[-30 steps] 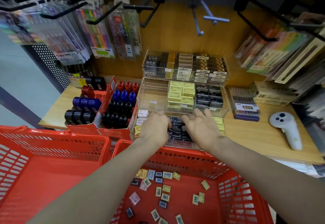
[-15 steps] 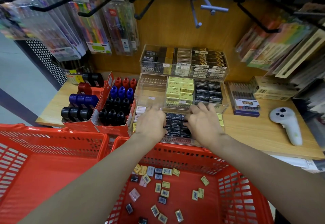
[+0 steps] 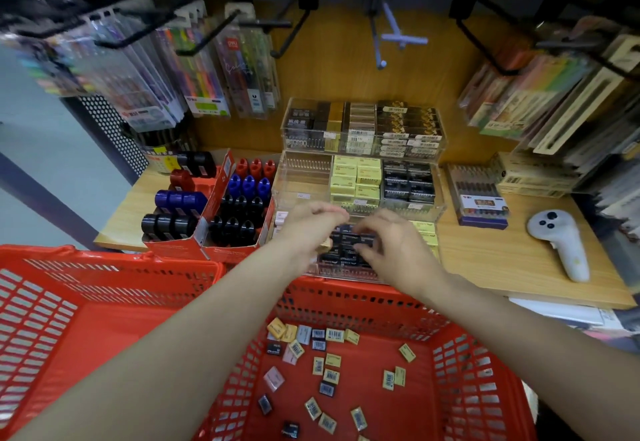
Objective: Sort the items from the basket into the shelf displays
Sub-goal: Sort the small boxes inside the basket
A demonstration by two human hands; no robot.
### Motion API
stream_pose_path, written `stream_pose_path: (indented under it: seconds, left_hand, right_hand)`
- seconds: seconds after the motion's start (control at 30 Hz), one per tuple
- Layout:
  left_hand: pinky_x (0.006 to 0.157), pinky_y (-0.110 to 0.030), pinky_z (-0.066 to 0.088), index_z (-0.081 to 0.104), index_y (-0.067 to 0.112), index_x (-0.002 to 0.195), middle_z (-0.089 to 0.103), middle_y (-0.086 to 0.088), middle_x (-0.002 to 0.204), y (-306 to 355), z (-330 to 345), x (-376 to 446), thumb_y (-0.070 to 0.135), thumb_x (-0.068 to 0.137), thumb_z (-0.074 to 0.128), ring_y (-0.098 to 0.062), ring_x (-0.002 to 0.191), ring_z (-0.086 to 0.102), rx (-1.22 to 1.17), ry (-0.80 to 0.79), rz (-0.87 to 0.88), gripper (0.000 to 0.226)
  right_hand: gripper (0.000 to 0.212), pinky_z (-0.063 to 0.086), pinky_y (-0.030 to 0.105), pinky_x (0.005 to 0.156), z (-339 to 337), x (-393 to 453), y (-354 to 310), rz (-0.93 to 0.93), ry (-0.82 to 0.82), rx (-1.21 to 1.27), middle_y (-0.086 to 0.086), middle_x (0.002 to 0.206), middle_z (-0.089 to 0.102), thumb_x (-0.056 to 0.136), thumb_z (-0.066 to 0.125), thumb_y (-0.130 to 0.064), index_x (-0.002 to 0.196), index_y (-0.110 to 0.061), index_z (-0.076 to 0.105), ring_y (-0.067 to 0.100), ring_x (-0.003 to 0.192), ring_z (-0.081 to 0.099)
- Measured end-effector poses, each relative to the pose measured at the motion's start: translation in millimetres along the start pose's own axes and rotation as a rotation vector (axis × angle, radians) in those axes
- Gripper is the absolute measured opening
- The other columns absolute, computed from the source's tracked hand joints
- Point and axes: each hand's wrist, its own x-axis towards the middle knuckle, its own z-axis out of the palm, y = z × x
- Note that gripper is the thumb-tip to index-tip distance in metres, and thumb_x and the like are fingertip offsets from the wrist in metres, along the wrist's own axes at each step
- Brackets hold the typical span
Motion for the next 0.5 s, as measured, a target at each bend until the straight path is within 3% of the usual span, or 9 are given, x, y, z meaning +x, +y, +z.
stream_pose_path:
  seconds: [0.07, 0.13, 0.2, 0.27, 0.4, 0.5]
  left_hand:
    - [0.061, -0.029, 0.049, 0.07, 0.014, 0.103, 0.066, -0.004, 0.096, 13, 0, -28, 0.011, 0.094, 0.063, -0.017, 0.084, 0.061, -0.375, -0.136, -0.188, 0.012]
    - [0.055, -0.031, 0.053, 0.067, 0.008, 0.111, 0.069, -0.011, 0.09, 20, -1, -60, 0.008, 0.096, 0.058, -0.021, 0.072, 0.067, -0.622, -0.244, -0.249, 0.018]
    - [0.06, -0.034, 0.058, 0.066, 0.004, 0.117, 0.071, -0.016, 0.09, 23, 0, -90, 0.006, 0.097, 0.053, -0.025, 0.068, 0.068, -0.786, -0.305, -0.279, 0.025]
    - [0.078, -0.039, 0.059, 0.067, 0.001, 0.116, 0.074, -0.021, 0.093, 23, 3, -114, 0.005, 0.096, 0.053, -0.033, 0.072, 0.072, -0.848, -0.331, -0.288, 0.025]
    - [0.056, -0.032, 0.055, 0.064, -0.002, 0.112, 0.072, -0.018, 0.086, 18, 17, -144, 0.01, 0.08, 0.066, -0.033, 0.079, 0.066, -0.894, -0.441, -0.235, 0.034]
    - [0.07, -0.038, 0.059, 0.056, -0.004, 0.122, 0.067, -0.021, 0.101, 14, 14, -151, 0.006, 0.077, 0.066, -0.036, 0.085, 0.068, -0.94, -0.577, -0.223, 0.047]
  right_hand:
    - [0.018, 0.053, 0.015, 0.064, -23, -20, -20, 0.063, -0.02, 0.385, -0.004, 0.1, 0.065, 0.089, 0.072, -0.024, 0.106, -0.025, 0.067, 0.002, 0.066, 0.066]
    - [0.022, 0.055, 0.019, 0.062, -47, -41, -38, 0.061, -0.032, 0.582, -0.009, 0.098, 0.068, 0.082, 0.078, -0.031, 0.102, -0.03, 0.069, 0.007, 0.067, 0.071]
    - [0.038, 0.053, 0.017, 0.065, -69, -62, -51, 0.015, -0.05, 0.602, -0.012, 0.104, 0.065, 0.07, 0.085, -0.041, 0.104, -0.032, 0.071, 0.006, 0.069, 0.069]
    - [0.046, 0.05, 0.014, 0.065, -83, -79, -57, -0.033, -0.058, 0.551, -0.012, 0.102, 0.061, 0.065, 0.087, -0.045, 0.107, -0.032, 0.072, 0.005, 0.068, 0.064]
    - [0.028, 0.046, 0.016, 0.066, -91, -102, -60, -0.07, -0.013, 0.416, -0.009, 0.091, 0.065, 0.074, 0.083, -0.036, 0.095, -0.046, 0.07, 0.007, 0.071, 0.058]
    - [0.021, 0.04, 0.013, 0.059, -94, -109, -58, -0.014, 0.009, 0.415, -0.021, 0.07, 0.063, 0.08, 0.078, -0.034, 0.081, -0.049, 0.063, 0.0, 0.06, 0.051]
